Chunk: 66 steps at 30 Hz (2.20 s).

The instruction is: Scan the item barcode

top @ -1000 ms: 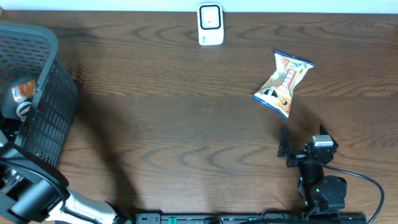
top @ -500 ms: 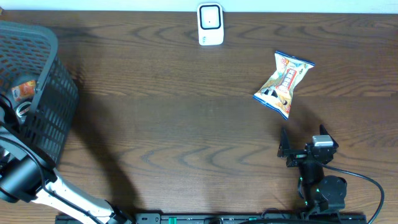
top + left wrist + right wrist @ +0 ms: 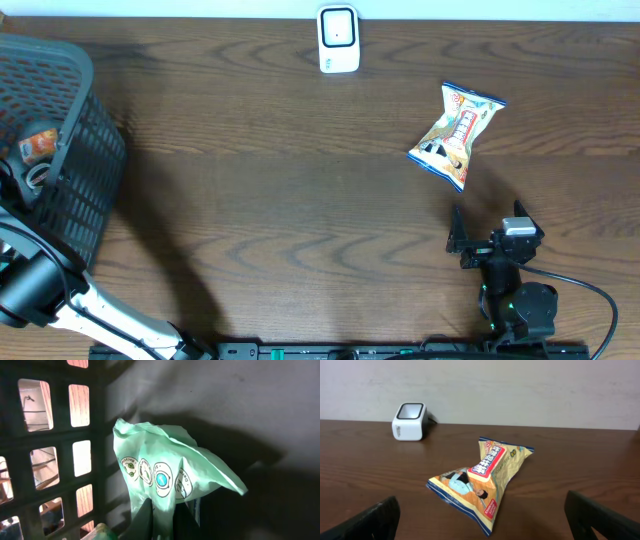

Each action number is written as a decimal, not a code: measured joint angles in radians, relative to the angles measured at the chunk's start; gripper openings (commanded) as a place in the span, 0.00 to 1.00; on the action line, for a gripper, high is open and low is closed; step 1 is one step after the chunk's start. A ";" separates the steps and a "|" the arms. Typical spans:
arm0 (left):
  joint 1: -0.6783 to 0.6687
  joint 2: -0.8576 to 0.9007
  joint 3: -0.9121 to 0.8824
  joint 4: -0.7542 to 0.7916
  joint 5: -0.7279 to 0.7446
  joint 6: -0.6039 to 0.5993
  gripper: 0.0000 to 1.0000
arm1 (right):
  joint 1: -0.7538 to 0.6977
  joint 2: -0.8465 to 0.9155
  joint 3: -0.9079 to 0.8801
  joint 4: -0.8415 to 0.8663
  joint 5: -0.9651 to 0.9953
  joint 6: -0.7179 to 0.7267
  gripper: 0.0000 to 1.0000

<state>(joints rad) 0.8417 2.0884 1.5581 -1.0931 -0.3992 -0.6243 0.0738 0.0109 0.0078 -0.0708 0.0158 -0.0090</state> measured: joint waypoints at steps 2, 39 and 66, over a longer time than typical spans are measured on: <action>0.000 -0.016 0.014 0.001 0.021 0.000 0.07 | 0.000 0.000 0.000 0.000 0.000 0.000 0.99; -0.958 -0.622 0.137 0.328 0.854 0.005 0.07 | 0.000 0.000 0.000 0.000 0.000 0.000 0.99; -1.385 0.071 0.135 0.766 0.600 0.098 0.65 | 0.000 0.000 0.000 0.000 0.000 0.000 0.99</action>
<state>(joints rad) -0.5430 2.1590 1.6932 -0.3275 0.2012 -0.5266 0.0738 0.0113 0.0078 -0.0708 0.0158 -0.0086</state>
